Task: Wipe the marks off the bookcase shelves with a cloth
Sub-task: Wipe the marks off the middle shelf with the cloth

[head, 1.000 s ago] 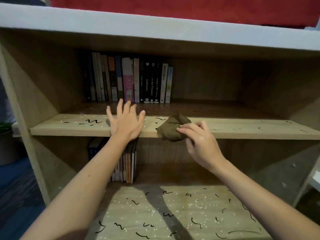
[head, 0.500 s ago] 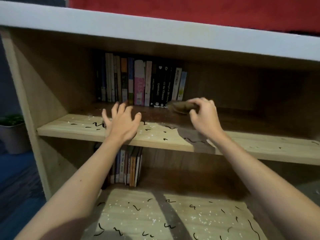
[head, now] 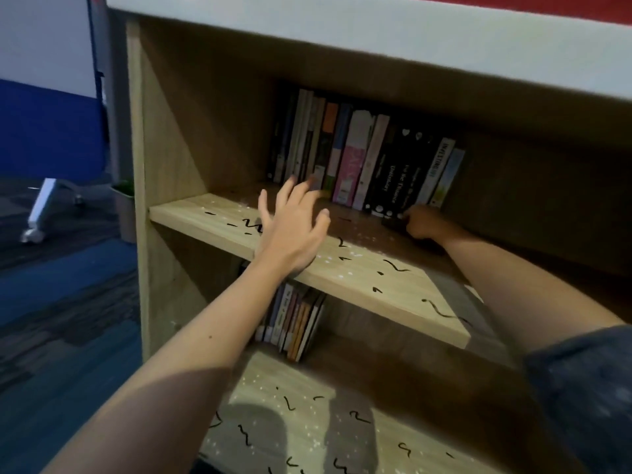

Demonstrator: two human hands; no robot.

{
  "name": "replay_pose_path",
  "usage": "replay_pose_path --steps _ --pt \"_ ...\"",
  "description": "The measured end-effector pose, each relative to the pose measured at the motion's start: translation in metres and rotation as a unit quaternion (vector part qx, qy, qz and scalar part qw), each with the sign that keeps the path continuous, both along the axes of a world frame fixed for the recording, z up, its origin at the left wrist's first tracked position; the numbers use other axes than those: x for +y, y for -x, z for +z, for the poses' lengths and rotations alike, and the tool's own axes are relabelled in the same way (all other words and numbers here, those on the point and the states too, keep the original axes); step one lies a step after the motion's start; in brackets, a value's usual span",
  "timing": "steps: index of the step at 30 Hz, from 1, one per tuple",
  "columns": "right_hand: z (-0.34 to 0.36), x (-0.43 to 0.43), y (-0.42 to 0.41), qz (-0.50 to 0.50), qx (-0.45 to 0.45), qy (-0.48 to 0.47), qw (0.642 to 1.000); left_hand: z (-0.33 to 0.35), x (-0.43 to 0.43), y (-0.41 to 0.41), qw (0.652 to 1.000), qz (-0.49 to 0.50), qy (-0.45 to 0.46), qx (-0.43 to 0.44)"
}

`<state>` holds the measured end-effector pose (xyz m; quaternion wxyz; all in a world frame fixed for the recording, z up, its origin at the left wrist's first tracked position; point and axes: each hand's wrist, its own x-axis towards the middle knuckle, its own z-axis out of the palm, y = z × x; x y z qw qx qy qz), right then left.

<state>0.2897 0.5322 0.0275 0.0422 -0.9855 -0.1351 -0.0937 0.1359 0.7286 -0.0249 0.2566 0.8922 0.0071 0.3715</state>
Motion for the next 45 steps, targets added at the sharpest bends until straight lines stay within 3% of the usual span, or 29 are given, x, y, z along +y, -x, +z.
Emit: replay_pose_path --steps 4,8,12,15,18,24,27,31,37,42,45 --pt "0.017 0.017 0.045 0.113 0.093 -0.026 0.989 0.002 -0.001 0.003 1.0 0.004 0.008 0.02" --pt "0.028 0.012 0.101 0.182 0.129 -0.031 0.974 0.002 -0.001 0.004 1.0 0.0 0.011 0.004" --pt "0.027 0.014 0.09 0.12 0.002 -0.103 0.987 -0.002 0.003 0.001 0.999 -0.02 0.024 -0.038" --pt "0.012 0.029 0.091 0.056 0.012 -0.098 0.994 -0.002 0.002 0.0 0.999 -0.025 0.027 -0.039" --pt "0.0 0.039 0.115 0.097 0.033 -0.067 0.992 -0.003 0.002 0.002 0.998 -0.03 0.032 -0.035" --pt "-0.005 0.016 0.183 0.185 -0.003 -0.095 0.978 -0.005 0.004 0.006 0.99 -0.073 0.055 -0.106" --pt "-0.005 0.003 0.186 0.117 -0.044 -0.152 0.981 -0.002 0.005 0.008 0.989 -0.094 0.07 -0.092" --pt "-0.016 0.011 0.189 0.037 -0.047 -0.141 0.988 -0.001 0.008 0.008 0.99 -0.108 0.077 -0.04" --pt "-0.031 0.024 0.24 0.124 -0.105 -0.116 0.98 -0.001 0.009 0.005 0.991 -0.118 0.068 -0.019" --pt "-0.046 0.028 0.252 0.061 -0.199 -0.158 0.965 -0.001 0.01 0.004 0.989 -0.131 0.069 -0.02" --pt "-0.07 0.037 0.267 0.103 -0.212 -0.144 0.961 -0.002 0.01 0.005 0.989 -0.137 0.048 -0.018"
